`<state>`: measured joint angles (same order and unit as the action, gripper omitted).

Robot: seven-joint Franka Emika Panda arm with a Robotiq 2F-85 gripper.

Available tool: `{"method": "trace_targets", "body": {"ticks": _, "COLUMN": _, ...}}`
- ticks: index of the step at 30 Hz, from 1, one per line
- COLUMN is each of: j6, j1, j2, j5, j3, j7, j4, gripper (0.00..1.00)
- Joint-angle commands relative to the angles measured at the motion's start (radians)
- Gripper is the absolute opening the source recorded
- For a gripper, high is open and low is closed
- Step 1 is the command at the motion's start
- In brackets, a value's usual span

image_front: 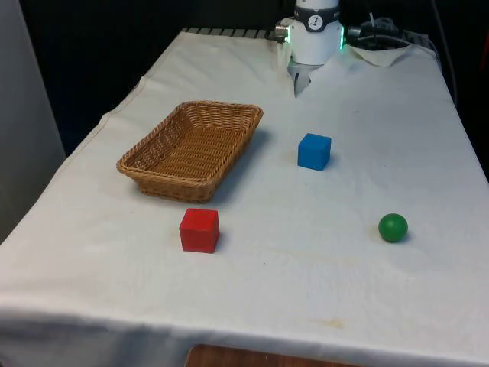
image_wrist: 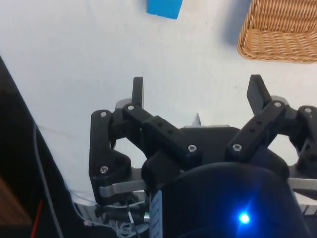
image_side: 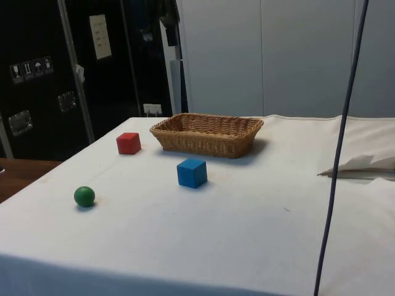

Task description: Place all non-red objects into the basket.

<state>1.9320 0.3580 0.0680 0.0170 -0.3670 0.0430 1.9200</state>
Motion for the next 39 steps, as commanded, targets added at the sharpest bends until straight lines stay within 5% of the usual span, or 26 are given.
{"method": "trace_targets", "body": {"ticks": 1, "j6": 0.024, "j1": 0.002, "j2": -0.001, "j5": -0.009, "j3": 0.001, "j7": 0.018, "j4": 0.012, "gripper": 1.00}}
{"method": "trace_targets", "body": {"ticks": 16, "j6": 0.175, "j1": 0.003, "j2": -0.028, "j5": -0.002, "j3": 0.023, "j7": 0.080, "j4": 0.152, "gripper": 1.00}}
{"method": "trace_targets", "body": {"ticks": 17, "j6": 0.150, "j1": 0.000, "j2": -0.018, "j5": -0.001, "j3": 0.022, "j7": 0.069, "j4": 0.134, "gripper": 1.00}}
{"method": "trace_targets", "body": {"ticks": 20, "j6": 0.221, "j1": 0.001, "j2": -0.030, "j5": 0.001, "j3": 0.028, "j7": 0.088, "j4": 0.195, "gripper": 1.00}}
{"method": "trace_targets", "body": {"ticks": 39, "j6": 0.392, "j1": -0.004, "j2": 0.011, "j5": 0.052, "j3": 0.032, "j7": 0.113, "j4": 0.314, "gripper": 1.00}}
